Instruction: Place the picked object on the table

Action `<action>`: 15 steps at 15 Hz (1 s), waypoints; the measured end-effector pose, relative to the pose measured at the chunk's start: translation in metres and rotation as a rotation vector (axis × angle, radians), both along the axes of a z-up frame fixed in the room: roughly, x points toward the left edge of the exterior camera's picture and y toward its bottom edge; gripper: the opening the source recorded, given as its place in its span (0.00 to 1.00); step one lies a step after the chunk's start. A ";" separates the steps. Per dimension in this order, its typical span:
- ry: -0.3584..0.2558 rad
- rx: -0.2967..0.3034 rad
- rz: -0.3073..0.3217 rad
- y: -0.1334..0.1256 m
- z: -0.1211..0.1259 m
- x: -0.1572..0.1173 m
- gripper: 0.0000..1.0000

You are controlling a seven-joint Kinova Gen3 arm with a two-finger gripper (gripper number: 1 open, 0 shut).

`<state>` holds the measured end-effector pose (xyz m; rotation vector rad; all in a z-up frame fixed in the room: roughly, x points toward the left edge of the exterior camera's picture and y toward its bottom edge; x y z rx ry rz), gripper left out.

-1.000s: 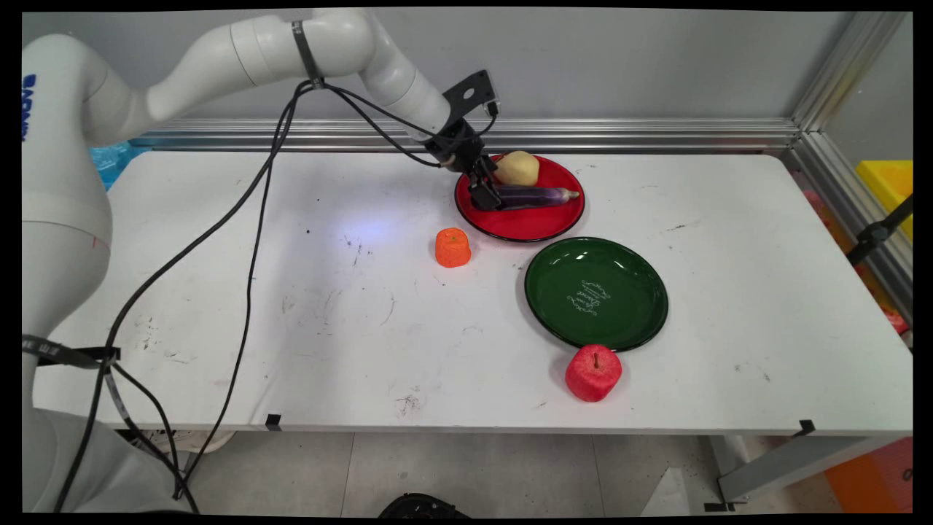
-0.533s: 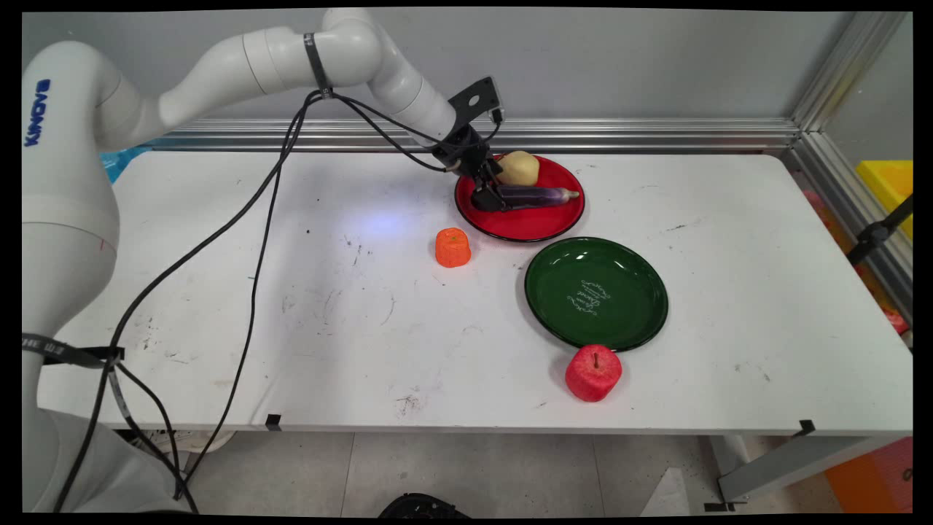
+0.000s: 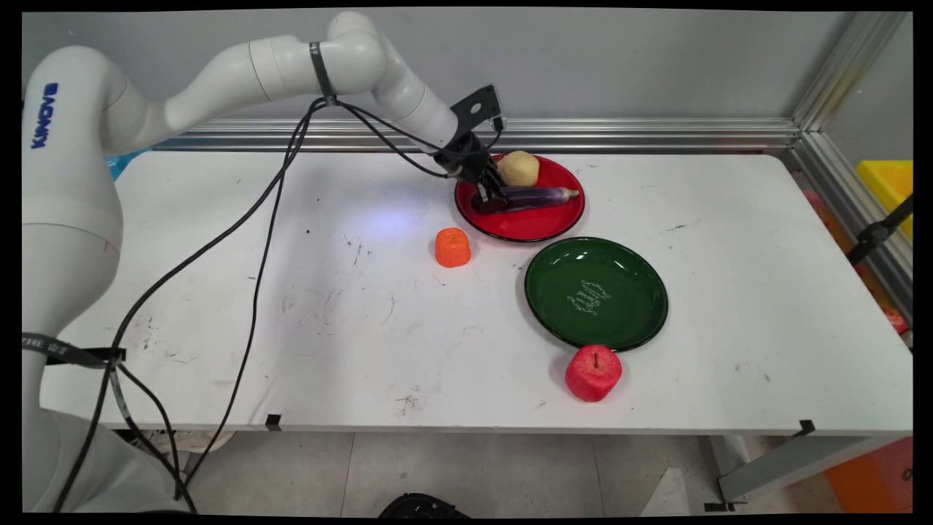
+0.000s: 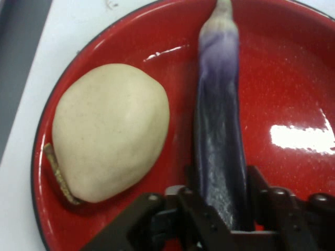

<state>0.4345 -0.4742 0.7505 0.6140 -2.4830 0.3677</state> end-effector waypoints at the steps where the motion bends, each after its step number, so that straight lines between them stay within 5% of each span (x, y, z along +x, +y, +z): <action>1: -0.001 0.002 -0.002 0.001 -0.001 0.000 0.00; 9: 0.002 -0.002 -0.020 0.005 0.005 -0.007 0.00; 15: 0.032 -0.019 -0.016 0.015 0.039 -0.028 0.00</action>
